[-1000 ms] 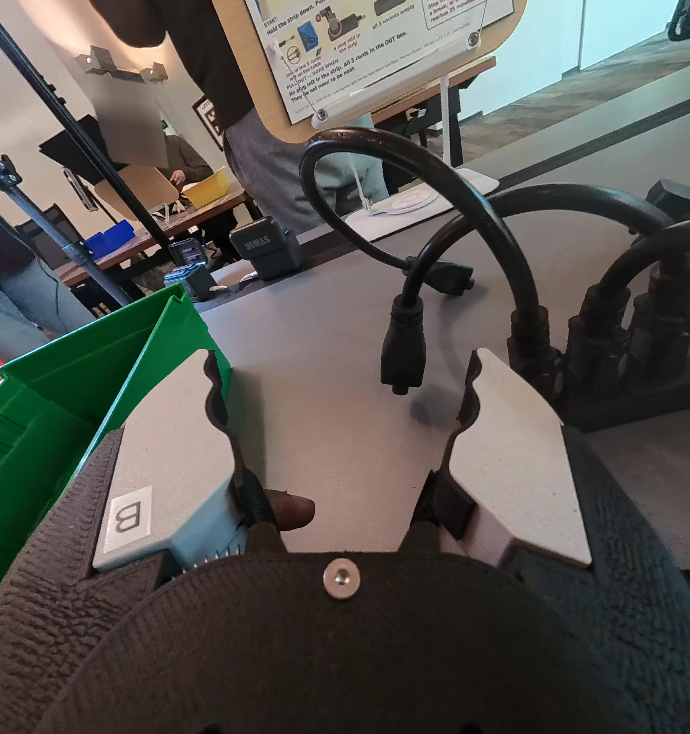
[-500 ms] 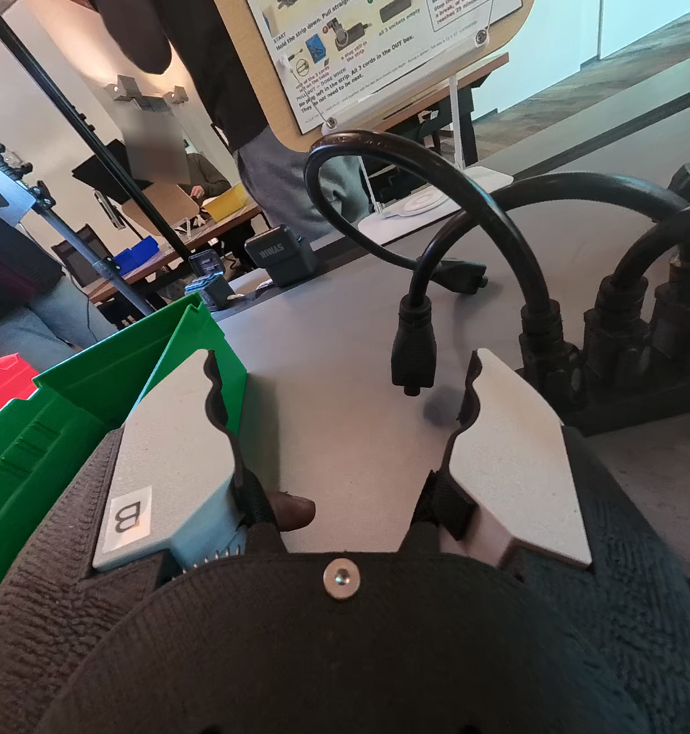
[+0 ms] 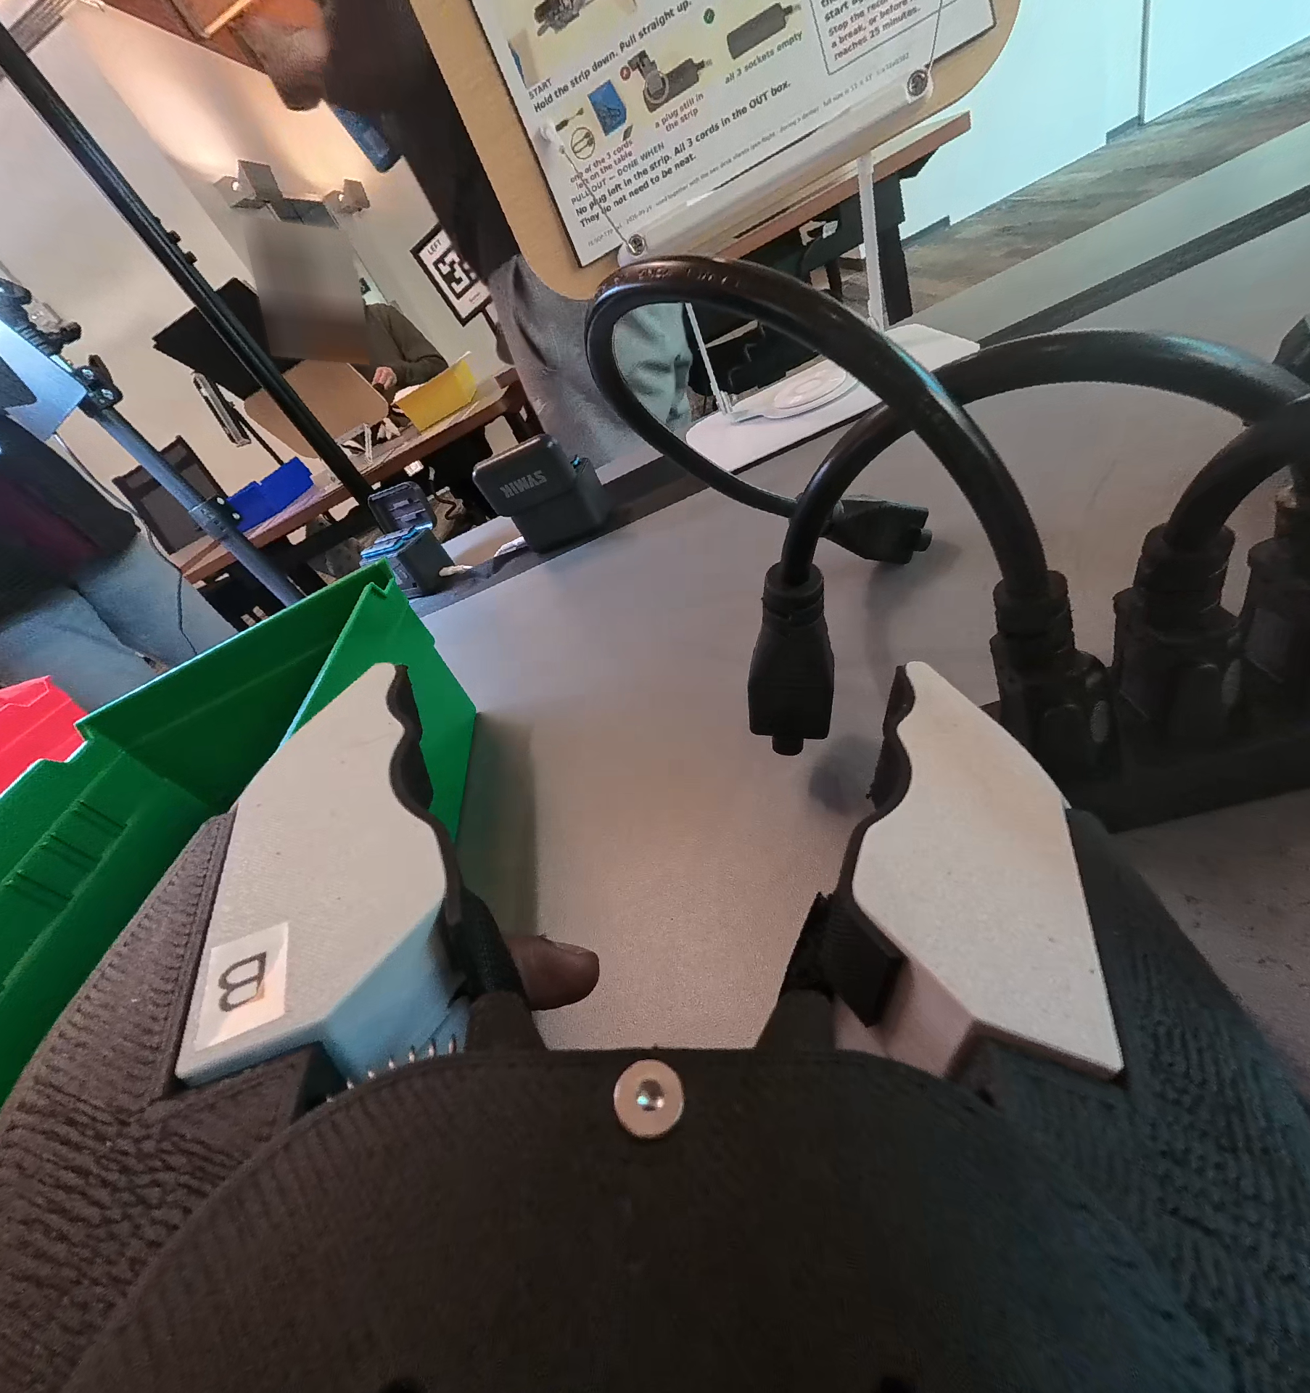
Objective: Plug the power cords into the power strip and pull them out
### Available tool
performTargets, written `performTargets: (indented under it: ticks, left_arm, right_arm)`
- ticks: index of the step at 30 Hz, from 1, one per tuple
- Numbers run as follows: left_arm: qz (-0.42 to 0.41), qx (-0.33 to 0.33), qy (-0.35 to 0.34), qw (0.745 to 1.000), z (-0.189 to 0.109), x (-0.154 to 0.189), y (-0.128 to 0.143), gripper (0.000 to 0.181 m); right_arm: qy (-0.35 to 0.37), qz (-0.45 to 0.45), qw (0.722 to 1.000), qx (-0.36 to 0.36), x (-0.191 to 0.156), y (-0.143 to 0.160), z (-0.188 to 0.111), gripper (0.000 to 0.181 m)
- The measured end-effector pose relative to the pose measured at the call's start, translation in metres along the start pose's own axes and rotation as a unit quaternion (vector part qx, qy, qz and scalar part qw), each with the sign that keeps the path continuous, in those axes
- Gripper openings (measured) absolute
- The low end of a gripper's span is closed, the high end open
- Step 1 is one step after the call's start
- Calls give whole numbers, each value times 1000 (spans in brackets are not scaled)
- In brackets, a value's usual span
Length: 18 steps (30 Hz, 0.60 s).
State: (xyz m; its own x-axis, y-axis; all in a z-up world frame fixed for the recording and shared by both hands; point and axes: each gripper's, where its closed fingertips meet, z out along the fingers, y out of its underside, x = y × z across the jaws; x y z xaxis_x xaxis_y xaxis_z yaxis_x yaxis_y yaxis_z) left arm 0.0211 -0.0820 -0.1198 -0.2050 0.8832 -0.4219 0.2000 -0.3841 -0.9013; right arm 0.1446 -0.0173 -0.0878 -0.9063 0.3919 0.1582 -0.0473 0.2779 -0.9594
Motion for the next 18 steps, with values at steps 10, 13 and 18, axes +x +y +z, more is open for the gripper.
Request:
performTargets:
  ticks: [10, 13, 18]
  left_arm:
    - [8, 20, 30, 999, -4, 9, -6, 109]
    - [-19, 66, 131, 989, -11, 28, -20, 93]
    - [-103, 56, 444, 888, -33, 65, -34, 82]
  right_arm:
    - [-63, 6, 998, 6, -8, 0, -4, 103]
    - [-139, 36, 989, 32, 9, -4, -26, 94]
    - [-115, 15, 992, -47, 118, 33, -43, 62]
